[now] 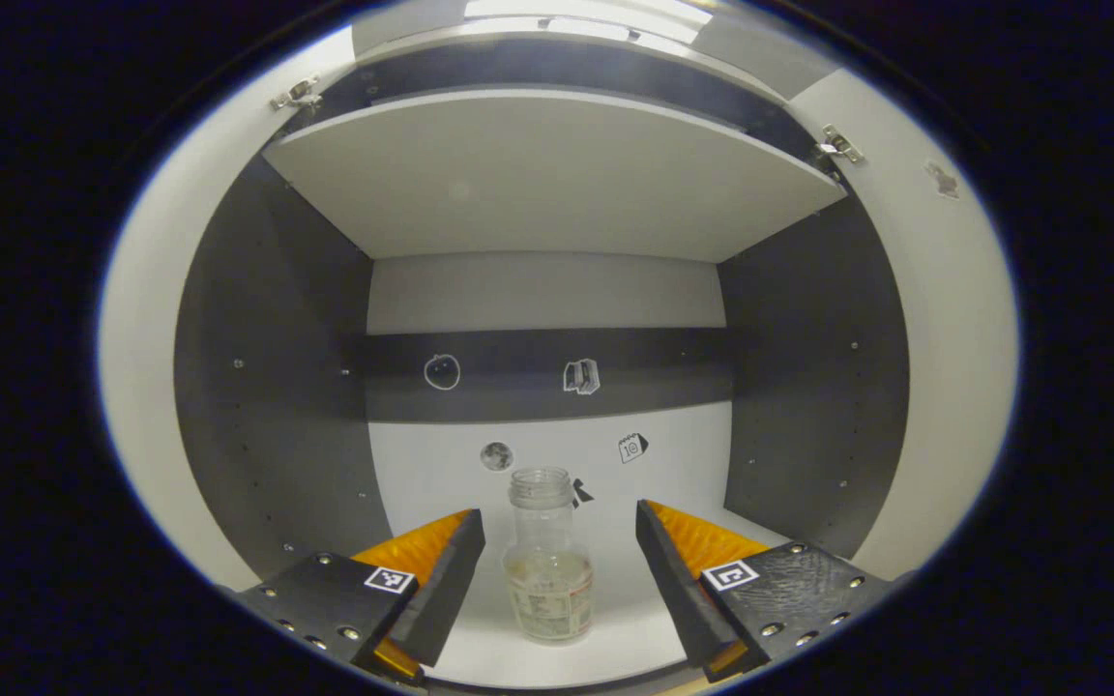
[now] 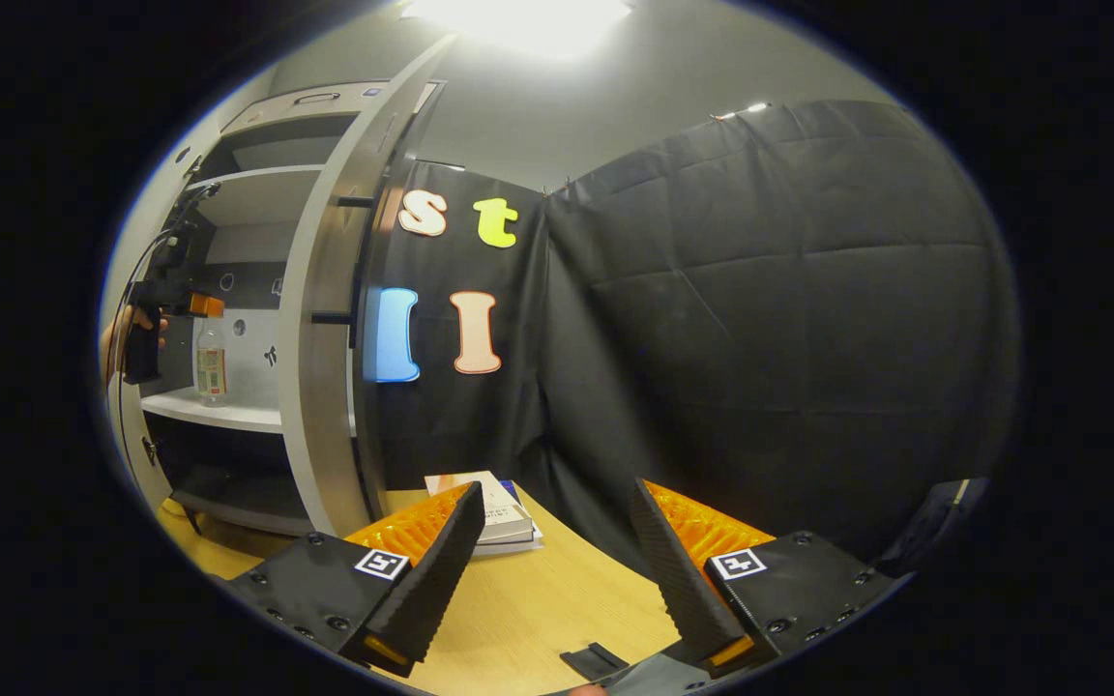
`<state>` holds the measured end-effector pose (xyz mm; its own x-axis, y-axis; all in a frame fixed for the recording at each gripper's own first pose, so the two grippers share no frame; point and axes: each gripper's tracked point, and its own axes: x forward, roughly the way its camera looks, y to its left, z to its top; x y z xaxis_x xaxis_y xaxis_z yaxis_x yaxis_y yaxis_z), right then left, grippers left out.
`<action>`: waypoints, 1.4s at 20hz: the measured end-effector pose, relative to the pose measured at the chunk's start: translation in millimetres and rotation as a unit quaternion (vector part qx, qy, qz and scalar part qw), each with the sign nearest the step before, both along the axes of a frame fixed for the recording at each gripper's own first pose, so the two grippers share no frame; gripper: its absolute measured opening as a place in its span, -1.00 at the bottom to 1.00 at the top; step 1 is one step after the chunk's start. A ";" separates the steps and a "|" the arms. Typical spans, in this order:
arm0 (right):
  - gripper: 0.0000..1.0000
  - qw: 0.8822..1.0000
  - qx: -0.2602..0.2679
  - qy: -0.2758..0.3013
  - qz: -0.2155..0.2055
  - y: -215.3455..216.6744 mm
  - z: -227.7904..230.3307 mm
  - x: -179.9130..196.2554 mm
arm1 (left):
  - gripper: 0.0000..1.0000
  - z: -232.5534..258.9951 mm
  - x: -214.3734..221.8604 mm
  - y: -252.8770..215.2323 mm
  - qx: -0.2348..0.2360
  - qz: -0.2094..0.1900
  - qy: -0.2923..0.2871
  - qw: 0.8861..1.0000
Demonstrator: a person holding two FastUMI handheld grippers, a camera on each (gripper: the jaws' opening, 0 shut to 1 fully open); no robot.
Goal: Grasp the bottle in the cabinet with the left hand and place it on the coaster, then close the right door with the right hand and the left door with the left hand.
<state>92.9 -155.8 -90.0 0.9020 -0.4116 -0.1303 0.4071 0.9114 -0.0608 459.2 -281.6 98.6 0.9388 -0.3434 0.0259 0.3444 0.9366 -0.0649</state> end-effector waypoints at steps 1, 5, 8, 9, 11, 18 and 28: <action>0.94 1.000 -0.001 0.000 -0.004 -0.5 0.1 0.1 | 0.83 0.2 7.6 -1.8 0.001 0.000 0.002 1.000; 0.94 1.000 0.000 -0.004 -0.013 -2.4 -0.7 4.6 | 0.82 -8.3 28.6 -6.9 0.017 0.006 0.014 1.000; 0.94 1.000 0.008 0.000 -0.011 -3.7 -3.8 7.2 | 0.53 -15.5 35.7 -12.4 0.021 -0.004 0.023 0.999; 0.95 1.000 0.008 -0.002 -0.009 -3.7 -2.9 7.9 | 0.53 -15.3 39.7 -11.0 0.021 0.002 0.020 1.000; 0.90 1.000 0.006 -0.002 -0.002 -2.9 -4.0 8.0 | -0.16 -14.9 40.3 -2.6 0.012 0.018 0.024 0.999; 0.95 0.999 0.004 0.005 0.032 -3.1 -3.5 5.3 | -0.14 -3.2 7.0 20.6 -0.025 0.023 0.032 0.999; 0.94 0.996 0.021 -0.007 0.090 -4.6 5.9 -13.0 | -0.14 15.0 -82.1 54.2 -0.031 0.033 0.018 0.999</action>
